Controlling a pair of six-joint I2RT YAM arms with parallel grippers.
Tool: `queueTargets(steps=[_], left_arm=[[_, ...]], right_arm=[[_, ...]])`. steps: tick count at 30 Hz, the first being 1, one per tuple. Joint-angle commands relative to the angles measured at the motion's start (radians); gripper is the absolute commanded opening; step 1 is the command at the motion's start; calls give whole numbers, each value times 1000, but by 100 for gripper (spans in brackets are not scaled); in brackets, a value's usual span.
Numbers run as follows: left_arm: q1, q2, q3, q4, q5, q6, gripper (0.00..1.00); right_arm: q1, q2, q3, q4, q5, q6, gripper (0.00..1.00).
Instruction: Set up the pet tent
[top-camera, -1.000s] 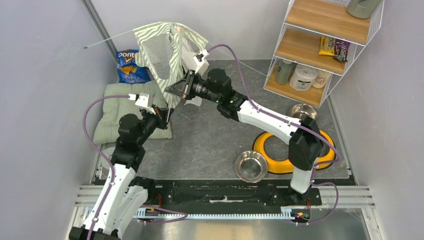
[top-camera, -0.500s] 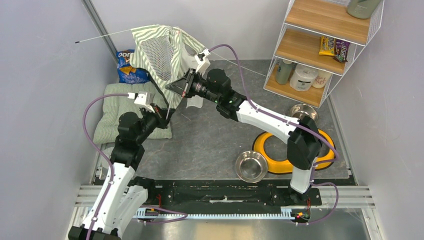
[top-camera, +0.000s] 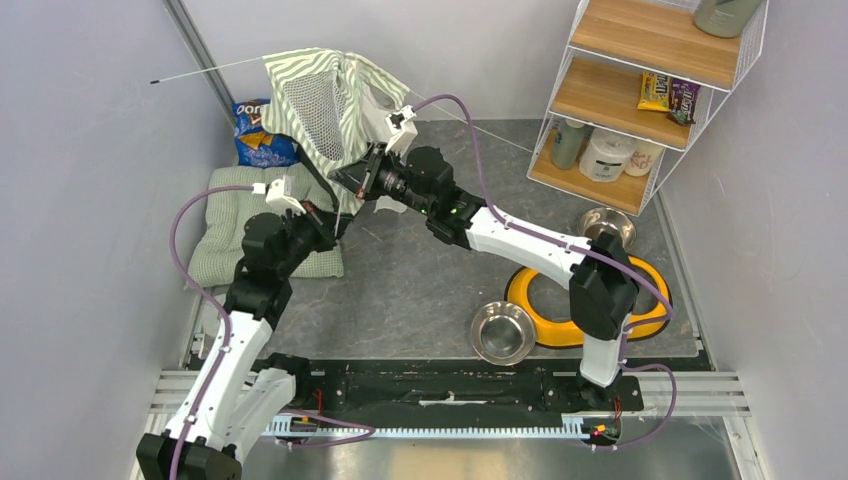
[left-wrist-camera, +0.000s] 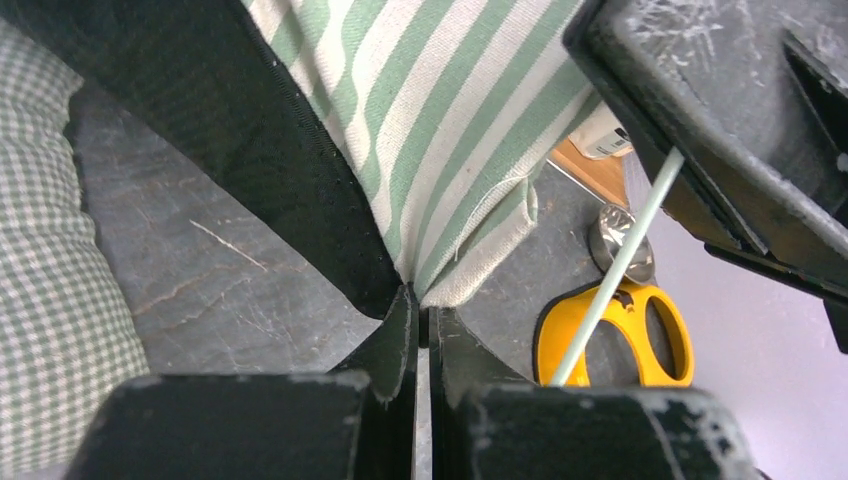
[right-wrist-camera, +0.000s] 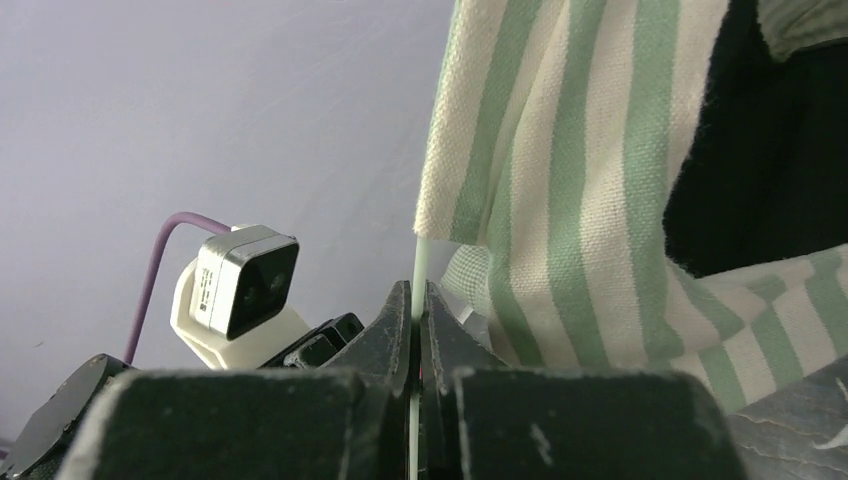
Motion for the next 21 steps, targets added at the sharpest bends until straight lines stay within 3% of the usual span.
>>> queueTargets(steps=[1,3,8,21], left_arm=[[-15,27,27,-56,65,-158,2],[-15,31,19,-47,54,-168,2],[-14,24,2,-37,14,-167,2],[-13,62,-21,6,-18,-165,2]], right_arm=[[-15,-8,-26,-3,101,-64,8],[-15,-31,-31,-63,100,-69,19],[-13,-76,-38,-189,45,-75,35],[0,-161,-168,-176,-35,-20,52]])
